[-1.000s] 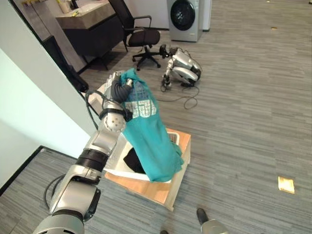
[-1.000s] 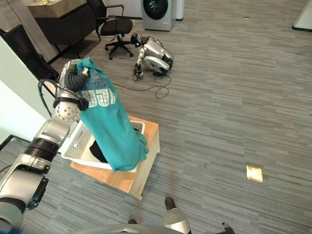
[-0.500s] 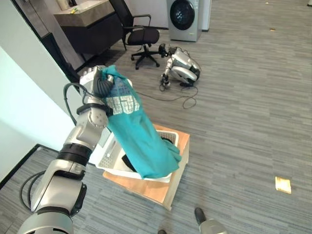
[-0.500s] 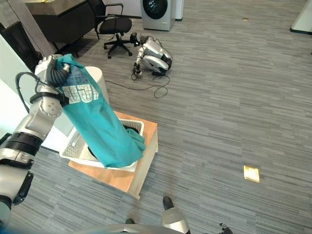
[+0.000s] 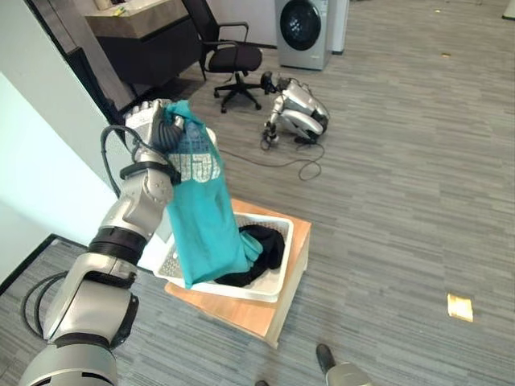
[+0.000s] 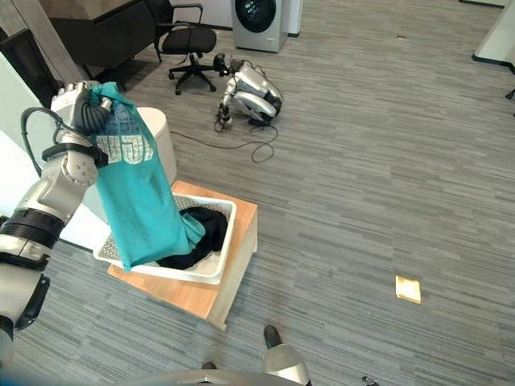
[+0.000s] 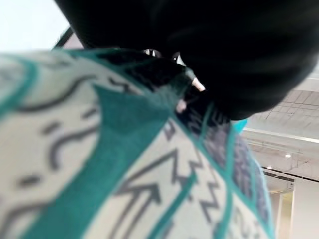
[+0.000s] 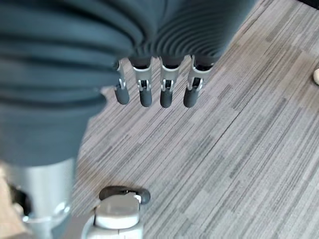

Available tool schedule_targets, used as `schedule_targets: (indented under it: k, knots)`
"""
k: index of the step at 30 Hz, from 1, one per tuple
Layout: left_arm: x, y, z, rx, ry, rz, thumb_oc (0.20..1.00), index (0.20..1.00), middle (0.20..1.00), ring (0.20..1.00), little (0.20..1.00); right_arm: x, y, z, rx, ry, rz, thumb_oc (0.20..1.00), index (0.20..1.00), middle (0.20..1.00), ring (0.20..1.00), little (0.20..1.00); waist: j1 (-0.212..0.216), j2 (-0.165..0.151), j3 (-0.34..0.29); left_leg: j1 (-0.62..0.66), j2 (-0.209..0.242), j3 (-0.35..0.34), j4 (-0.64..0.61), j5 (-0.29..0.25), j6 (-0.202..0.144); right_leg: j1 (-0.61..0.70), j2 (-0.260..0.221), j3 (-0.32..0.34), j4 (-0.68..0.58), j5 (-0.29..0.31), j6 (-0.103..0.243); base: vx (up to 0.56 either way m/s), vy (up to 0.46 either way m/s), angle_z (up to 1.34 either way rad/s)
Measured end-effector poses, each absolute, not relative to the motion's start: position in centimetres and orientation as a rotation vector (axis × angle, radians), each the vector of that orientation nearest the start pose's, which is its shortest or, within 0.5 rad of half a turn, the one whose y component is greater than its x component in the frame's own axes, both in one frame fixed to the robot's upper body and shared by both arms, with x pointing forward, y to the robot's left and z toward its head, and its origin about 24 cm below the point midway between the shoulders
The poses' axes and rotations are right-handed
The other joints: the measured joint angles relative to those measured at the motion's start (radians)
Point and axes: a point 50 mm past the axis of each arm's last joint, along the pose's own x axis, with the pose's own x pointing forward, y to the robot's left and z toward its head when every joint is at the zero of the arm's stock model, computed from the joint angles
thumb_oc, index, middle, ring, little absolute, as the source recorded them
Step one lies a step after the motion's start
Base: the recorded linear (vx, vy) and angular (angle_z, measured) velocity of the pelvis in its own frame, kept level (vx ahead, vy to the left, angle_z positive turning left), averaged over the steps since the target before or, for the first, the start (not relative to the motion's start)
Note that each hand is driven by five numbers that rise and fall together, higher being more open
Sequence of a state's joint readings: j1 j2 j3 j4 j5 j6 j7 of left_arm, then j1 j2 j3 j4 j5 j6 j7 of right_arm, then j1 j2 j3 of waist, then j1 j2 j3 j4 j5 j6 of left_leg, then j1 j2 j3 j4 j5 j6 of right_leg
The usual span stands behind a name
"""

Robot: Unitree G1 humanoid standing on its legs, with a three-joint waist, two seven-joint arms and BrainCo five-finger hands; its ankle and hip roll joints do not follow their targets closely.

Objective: Pick up bed clothes into laundry basket.

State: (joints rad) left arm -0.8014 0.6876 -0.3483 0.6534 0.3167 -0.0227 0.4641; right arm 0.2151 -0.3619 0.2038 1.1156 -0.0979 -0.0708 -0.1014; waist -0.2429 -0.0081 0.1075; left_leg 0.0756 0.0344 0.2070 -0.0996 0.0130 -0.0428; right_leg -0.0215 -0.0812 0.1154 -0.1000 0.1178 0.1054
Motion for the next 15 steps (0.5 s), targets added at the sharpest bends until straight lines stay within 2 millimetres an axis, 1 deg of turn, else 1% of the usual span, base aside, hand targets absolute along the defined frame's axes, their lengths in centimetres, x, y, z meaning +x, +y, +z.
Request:
schedule_targets:
  k: [3, 4, 5, 6, 8, 9, 11, 12, 15]
  knots:
    - [37.2, 23.7, 16.4, 0.995, -0.303, 0.358, 0.200, 0.200, 0.200, 0.200, 0.200, 2.9, -27.0, -15.4, -0.544, 1.262, -0.023, 1.000, 1.000, 1.000, 1.000, 1.000, 0.000, 0.001, -0.007, -0.004, 0.000, 0.000, 0.000, 0.000, 0.000, -0.004, 0.000, 0.000, 0.000, 0.001, -0.001, 0.00, 0.000, 0.00]
    - [37.1, 23.0, 15.0, 0.926, -0.273, 0.344, 0.200, 0.200, 0.200, 0.200, 0.200, 2.8, -27.0, -15.4, -0.545, 1.268, -0.024, 1.000, 1.000, 1.000, 1.000, 1.000, 0.000, 0.003, -0.014, -0.005, 0.000, -0.001, 0.000, 0.000, 0.000, -0.004, 0.000, 0.000, 0.000, 0.001, -0.001, 0.00, 0.000, 0.00]
    - [36.9, 22.1, 13.2, 0.876, -0.231, 0.309, 0.200, 0.200, 0.200, 0.200, 0.200, 2.7, -26.9, -15.5, -0.543, 1.271, -0.024, 1.000, 1.000, 1.000, 1.000, 1.000, 0.001, 0.003, -0.018, -0.005, 0.000, -0.002, 0.000, 0.000, 0.001, -0.004, 0.000, -0.002, 0.000, 0.001, -0.001, 0.00, 0.000, 0.00]
    - [36.6, 21.4, 12.0, 0.864, -0.205, 0.279, 0.200, 0.200, 0.200, 0.200, 0.200, 2.8, -26.8, -15.5, -0.541, 1.269, -0.024, 1.000, 1.000, 1.000, 1.000, 1.000, 0.001, 0.002, -0.018, -0.006, 0.000, -0.002, 0.000, 0.000, 0.001, -0.006, 0.000, -0.002, 0.000, 0.001, -0.001, 0.00, 0.000, 0.00]
    - [35.5, 19.8, 7.8, 0.837, -0.089, 0.187, 0.200, 0.200, 0.200, 0.200, 0.200, 3.4, -26.3, -15.6, -0.532, 1.256, -0.018, 1.000, 1.000, 1.000, 1.000, 1.000, 0.000, 0.002, -0.019, -0.019, 0.000, -0.002, 0.000, 0.001, 0.002, -0.018, 0.000, -0.002, 0.000, 0.002, -0.003, 0.00, 0.000, 0.00]
    - [35.1, 19.6, 6.5, 0.832, -0.046, 0.164, 0.200, 0.200, 0.200, 0.200, 0.200, 3.5, -26.2, -15.6, -0.534, 1.252, -0.011, 1.000, 1.000, 1.000, 1.000, 1.000, -0.001, 0.002, -0.019, -0.022, 0.000, -0.002, 0.000, 0.001, 0.002, -0.022, 0.000, -0.002, 0.000, 0.003, -0.004, 0.00, 0.000, 0.00]
    - [34.5, 19.3, 4.5, 0.829, 0.032, 0.135, 0.200, 0.200, 0.200, 0.200, 0.200, 3.6, -26.2, -15.6, -0.534, 1.249, -0.011, 1.000, 1.000, 1.000, 1.000, 1.000, 0.000, 0.001, -0.019, -0.024, 0.000, -0.002, 0.000, 0.001, 0.002, -0.024, 0.000, -0.002, -0.001, 0.003, -0.004, 0.00, 0.000, 0.00]
    - [34.4, 19.5, 3.8, 0.835, 0.060, 0.132, 0.200, 0.200, 0.200, 0.200, 0.200, 3.6, -26.2, -15.6, -0.536, 1.249, -0.013, 1.000, 1.000, 1.000, 1.000, 1.000, -0.001, 0.001, -0.019, -0.025, 0.001, -0.002, 0.000, 0.001, 0.002, -0.026, 0.000, -0.002, -0.002, 0.003, -0.004, 0.00, 0.000, 0.00]
    - [33.7, 20.7, 1.8, 0.866, 0.174, 0.147, 0.200, 0.200, 0.200, 0.200, 0.200, 3.4, -26.4, -15.7, -0.532, 1.261, -0.036, 1.000, 1.000, 1.000, 1.000, 1.000, -0.004, 0.001, -0.019, -0.029, 0.001, -0.001, 0.000, 0.000, 0.003, -0.030, 0.001, -0.001, -0.003, 0.003, -0.003, 0.00, 0.000, 0.00]
